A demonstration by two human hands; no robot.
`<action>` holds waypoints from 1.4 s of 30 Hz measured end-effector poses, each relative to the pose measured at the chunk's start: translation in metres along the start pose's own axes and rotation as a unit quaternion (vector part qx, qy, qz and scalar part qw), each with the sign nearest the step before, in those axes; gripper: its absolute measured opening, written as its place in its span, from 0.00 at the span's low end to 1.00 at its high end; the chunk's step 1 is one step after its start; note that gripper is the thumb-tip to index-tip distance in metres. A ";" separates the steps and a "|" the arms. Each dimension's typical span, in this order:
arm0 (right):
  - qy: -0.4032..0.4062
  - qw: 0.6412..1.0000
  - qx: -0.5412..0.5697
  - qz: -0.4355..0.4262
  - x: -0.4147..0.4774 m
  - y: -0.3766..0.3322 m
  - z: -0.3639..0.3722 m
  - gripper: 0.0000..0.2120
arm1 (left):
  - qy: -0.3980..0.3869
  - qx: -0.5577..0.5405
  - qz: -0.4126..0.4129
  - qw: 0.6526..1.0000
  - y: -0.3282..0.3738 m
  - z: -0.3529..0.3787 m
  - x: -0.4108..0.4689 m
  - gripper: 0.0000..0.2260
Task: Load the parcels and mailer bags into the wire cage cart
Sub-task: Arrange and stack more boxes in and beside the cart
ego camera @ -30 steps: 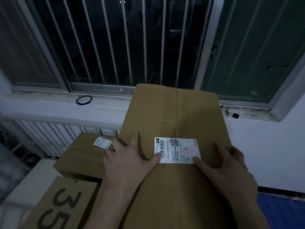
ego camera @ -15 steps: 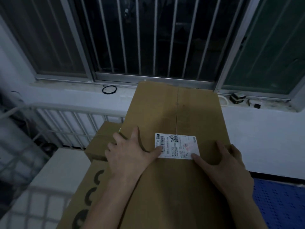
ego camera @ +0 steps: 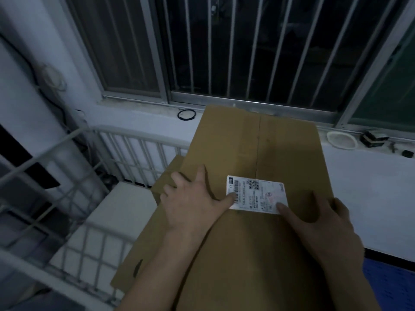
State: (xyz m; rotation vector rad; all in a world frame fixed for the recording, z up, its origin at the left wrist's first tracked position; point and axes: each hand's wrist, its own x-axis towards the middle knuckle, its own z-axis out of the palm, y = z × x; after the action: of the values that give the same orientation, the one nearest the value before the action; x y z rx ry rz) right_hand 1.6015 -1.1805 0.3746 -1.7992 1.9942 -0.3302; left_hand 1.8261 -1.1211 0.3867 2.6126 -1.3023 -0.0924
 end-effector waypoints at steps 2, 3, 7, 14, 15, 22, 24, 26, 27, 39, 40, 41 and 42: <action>0.000 1.000 0.002 -0.009 -0.003 -0.008 0.004 0.54 | -0.001 0.001 -0.002 1.000 -0.008 -0.004 0.004 0.48; -0.001 1.000 0.003 -0.012 -0.004 -0.012 0.006 0.53 | 0.002 0.001 -0.004 1.000 -0.012 -0.005 0.006 0.49; -0.004 1.000 0.002 -0.011 -0.014 -0.029 0.017 0.52 | 0.007 -0.002 -0.004 1.000 -0.036 -0.007 0.012 0.49; 0.010 1.000 -0.011 0.017 -0.043 -0.077 0.055 0.53 | -0.018 -0.013 -0.004 1.000 -0.099 -0.004 0.036 0.47; 0.013 1.000 -0.013 0.021 -0.049 -0.089 0.064 0.53 | -0.014 -0.015 0.000 1.000 -0.115 -0.005 0.042 0.45; 0.042 0.999 -0.005 0.006 -0.097 -0.211 0.146 0.51 | -0.059 -0.043 0.013 0.997 -0.263 -0.025 0.106 0.49; 0.047 0.999 -0.010 -0.009 -0.106 -0.247 0.161 0.51 | -0.064 -0.048 0.007 0.997 -0.302 -0.036 0.122 0.50; 0.045 0.999 -0.008 -0.011 -0.118 -0.277 0.173 0.49 | -0.061 -0.039 0.008 0.997 -0.334 -0.046 0.134 0.51; 0.047 0.999 0.000 -0.012 -0.122 -0.290 0.179 0.49 | -0.058 -0.038 0.010 0.998 -0.347 -0.051 0.141 0.52; 0.048 0.999 0.017 0.012 -0.125 -0.337 0.230 0.38 | -0.072 -0.013 0.028 0.997 -0.395 -0.053 0.190 0.50; 0.045 0.999 0.019 0.011 -0.122 -0.340 0.232 0.38 | -0.075 -0.014 0.025 0.997 -0.396 -0.053 0.192 0.49; 0.039 0.999 0.020 0.012 -0.120 -0.343 0.233 0.38 | -0.078 -0.013 0.022 0.997 -0.397 -0.053 0.195 0.49; 0.031 0.999 0.018 0.015 -0.117 -0.347 0.235 0.38 | -0.081 -0.011 0.017 0.997 -0.398 -0.054 0.197 0.49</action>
State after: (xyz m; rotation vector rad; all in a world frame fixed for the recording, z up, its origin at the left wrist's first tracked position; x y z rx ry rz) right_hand 2.0243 -1.0839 0.3434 -1.7558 2.0410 -0.4138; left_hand 2.2648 -1.0365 0.3585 2.6102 -1.3869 -0.3167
